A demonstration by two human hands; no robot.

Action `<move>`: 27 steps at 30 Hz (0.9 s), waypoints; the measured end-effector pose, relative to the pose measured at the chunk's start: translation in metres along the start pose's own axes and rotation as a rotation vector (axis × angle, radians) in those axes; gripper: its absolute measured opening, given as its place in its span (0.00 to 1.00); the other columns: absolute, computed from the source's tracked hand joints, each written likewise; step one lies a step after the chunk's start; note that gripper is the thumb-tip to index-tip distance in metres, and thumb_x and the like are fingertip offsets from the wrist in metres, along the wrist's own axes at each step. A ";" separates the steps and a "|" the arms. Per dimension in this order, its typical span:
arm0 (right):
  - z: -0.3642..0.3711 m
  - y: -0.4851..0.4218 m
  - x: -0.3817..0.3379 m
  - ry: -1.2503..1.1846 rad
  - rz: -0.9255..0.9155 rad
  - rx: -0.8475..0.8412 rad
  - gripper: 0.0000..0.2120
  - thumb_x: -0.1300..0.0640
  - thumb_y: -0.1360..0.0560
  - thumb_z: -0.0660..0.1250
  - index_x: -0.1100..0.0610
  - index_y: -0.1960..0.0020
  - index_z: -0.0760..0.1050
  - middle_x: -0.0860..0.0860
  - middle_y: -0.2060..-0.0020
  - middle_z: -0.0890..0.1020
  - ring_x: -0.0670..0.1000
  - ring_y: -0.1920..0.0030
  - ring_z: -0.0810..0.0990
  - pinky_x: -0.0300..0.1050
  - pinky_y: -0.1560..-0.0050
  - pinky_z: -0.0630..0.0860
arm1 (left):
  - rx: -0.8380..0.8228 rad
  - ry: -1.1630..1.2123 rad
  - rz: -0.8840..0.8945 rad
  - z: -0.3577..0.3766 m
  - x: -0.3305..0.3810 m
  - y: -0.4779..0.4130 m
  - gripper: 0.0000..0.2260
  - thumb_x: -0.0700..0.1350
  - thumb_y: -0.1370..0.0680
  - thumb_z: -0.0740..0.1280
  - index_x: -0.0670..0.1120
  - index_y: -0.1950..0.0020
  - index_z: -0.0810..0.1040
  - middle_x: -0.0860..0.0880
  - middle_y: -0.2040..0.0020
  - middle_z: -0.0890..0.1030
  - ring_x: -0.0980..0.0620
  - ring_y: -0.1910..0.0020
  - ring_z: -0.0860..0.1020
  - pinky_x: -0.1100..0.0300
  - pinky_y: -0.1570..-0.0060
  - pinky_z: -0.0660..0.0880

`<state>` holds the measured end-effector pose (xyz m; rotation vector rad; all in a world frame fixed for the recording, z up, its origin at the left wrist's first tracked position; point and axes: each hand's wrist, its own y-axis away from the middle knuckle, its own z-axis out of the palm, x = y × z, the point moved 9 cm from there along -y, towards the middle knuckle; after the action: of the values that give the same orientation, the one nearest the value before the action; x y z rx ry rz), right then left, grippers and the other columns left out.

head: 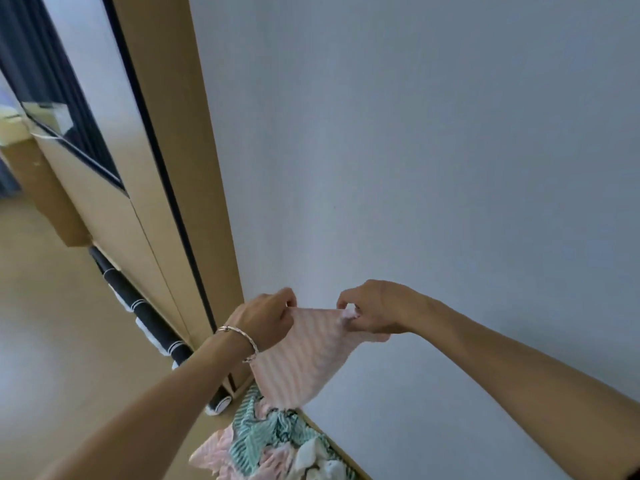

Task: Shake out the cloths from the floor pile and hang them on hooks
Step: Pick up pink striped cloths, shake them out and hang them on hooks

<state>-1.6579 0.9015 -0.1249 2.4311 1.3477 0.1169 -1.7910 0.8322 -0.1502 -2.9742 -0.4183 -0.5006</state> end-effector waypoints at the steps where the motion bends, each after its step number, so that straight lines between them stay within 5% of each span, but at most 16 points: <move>1: -0.005 0.011 -0.001 -0.017 0.031 0.017 0.17 0.48 0.23 0.61 0.50 0.37 0.73 0.49 0.45 0.79 0.51 0.46 0.77 0.43 0.54 0.70 | 0.015 -0.013 0.052 -0.013 0.011 -0.001 0.08 0.45 0.23 0.57 0.51 0.48 0.73 0.48 0.56 0.79 0.46 0.55 0.77 0.58 0.61 0.66; 7: -0.010 0.081 -0.013 -0.246 0.229 0.065 0.20 0.37 0.26 0.63 0.53 0.51 0.78 0.48 0.55 0.81 0.49 0.55 0.77 0.42 0.62 0.70 | 0.042 -0.065 0.304 -0.055 0.054 0.016 0.09 0.45 0.24 0.57 0.50 0.52 0.77 0.49 0.56 0.81 0.47 0.53 0.77 0.57 0.60 0.70; 11: 0.005 0.137 -0.013 -0.364 0.379 0.198 0.30 0.29 0.28 0.56 0.56 0.68 0.64 0.47 0.71 0.70 0.47 0.70 0.67 0.42 0.67 0.62 | 0.016 -0.046 0.416 -0.051 0.084 0.030 0.10 0.45 0.25 0.57 0.52 0.53 0.78 0.51 0.57 0.81 0.48 0.54 0.77 0.59 0.60 0.70; 17: 0.070 0.250 0.004 -0.391 0.675 0.228 0.23 0.42 0.23 0.62 0.55 0.69 0.61 0.48 0.71 0.68 0.49 0.71 0.66 0.43 0.69 0.59 | -0.139 0.000 0.703 -0.024 0.193 0.081 0.11 0.43 0.26 0.58 0.52 0.52 0.79 0.53 0.60 0.79 0.51 0.57 0.75 0.60 0.60 0.68; 27: 0.137 0.499 0.003 -0.415 1.043 0.334 0.21 0.45 0.20 0.58 0.52 0.68 0.63 0.46 0.68 0.69 0.45 0.69 0.67 0.41 0.68 0.61 | -0.333 -0.041 1.075 0.023 0.378 0.225 0.11 0.51 0.21 0.59 0.50 0.49 0.80 0.51 0.55 0.83 0.51 0.53 0.79 0.59 0.54 0.74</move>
<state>-1.2220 0.6272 -0.0796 2.9419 -0.1622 -0.3612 -1.3767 0.7153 -0.0567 -2.9051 1.3016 -0.3755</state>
